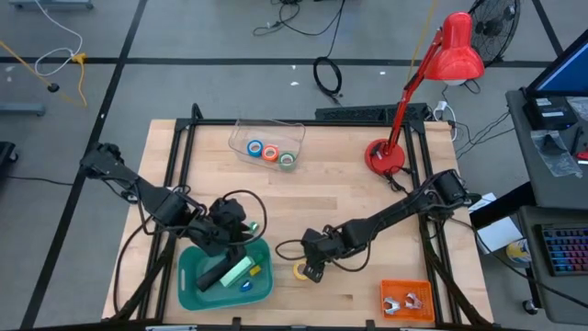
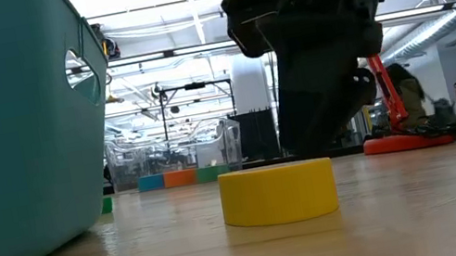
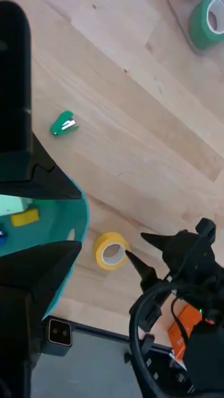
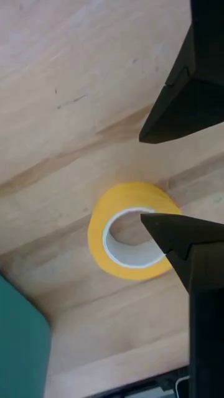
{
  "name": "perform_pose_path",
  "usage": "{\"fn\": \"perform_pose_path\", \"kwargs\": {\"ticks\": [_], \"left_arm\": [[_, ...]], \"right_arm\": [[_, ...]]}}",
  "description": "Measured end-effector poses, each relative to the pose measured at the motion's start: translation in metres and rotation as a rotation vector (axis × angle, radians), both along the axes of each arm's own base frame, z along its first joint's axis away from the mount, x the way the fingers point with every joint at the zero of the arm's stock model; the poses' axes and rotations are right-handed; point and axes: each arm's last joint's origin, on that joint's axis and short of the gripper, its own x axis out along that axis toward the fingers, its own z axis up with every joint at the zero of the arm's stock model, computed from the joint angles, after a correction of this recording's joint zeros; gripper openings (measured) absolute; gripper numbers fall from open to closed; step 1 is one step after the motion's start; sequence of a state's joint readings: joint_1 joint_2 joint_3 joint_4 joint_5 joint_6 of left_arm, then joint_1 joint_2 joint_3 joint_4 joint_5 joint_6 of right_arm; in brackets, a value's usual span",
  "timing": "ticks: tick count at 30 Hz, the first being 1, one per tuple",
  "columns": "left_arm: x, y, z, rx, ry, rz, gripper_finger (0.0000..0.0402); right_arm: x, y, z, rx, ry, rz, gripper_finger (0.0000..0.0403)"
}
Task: Pick and place Stapler, Stapler remover, tape
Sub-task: Put the yellow tape into the transparent bin
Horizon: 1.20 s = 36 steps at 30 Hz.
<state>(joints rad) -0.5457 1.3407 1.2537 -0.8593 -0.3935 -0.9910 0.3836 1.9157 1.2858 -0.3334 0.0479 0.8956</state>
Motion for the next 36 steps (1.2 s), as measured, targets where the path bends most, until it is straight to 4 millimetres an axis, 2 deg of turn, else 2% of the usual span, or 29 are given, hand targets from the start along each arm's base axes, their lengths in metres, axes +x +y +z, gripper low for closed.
{"fn": "perform_pose_path", "kwargs": {"ticks": [7,12,16,19,23,25,28,30,34,36], "left_arm": [[-0.001,0.0,0.0,0.004,0.007,0.002,0.0117],[-0.001,0.001,-0.001,0.006,0.01,0.002,0.0117],[-0.001,0.001,-0.001,0.012,0.014,-0.001,0.0117],[-0.002,0.001,-0.002,0.016,0.029,0.002,0.0117],[-0.004,0.0,-0.002,0.018,0.037,-0.001,0.0117],[-0.004,0.0,-0.002,0.018,0.037,-0.001,0.0117],[-0.004,0.001,-0.002,0.017,0.039,0.005,0.0117],[-0.004,0.001,-0.003,0.014,0.042,0.01,0.0118],[-0.005,0.0,-0.003,0.013,0.034,0.028,0.0118],[-0.005,-0.001,-0.002,0.021,0.023,0.045,0.0118]], "right_arm": [[-0.001,0.009,0.0,0.01,-0.017,0.016,0.0185],[0.003,0.012,-0.014,0.023,-0.008,-0.007,0.0185],[0.009,0.014,-0.033,0.05,0.018,-0.046,0.0177],[0.008,0.014,-0.044,0.071,0.067,-0.069,0.0149],[0.009,0.009,-0.043,0.059,0.066,-0.091,0.0076],[0.01,0.001,-0.032,0.041,0.044,-0.092,0.0033],[0.012,-0.019,-0.019,-0.023,0.013,-0.129,0.0031],[0.013,-0.041,-0.006,-0.083,-0.009,-0.183,0.0031],[0.021,-0.088,0.04,-0.17,-0.132,-0.26,0.0031],[0.025,-0.113,0.057,-0.205,-0.165,-0.278,0.0031]]}}
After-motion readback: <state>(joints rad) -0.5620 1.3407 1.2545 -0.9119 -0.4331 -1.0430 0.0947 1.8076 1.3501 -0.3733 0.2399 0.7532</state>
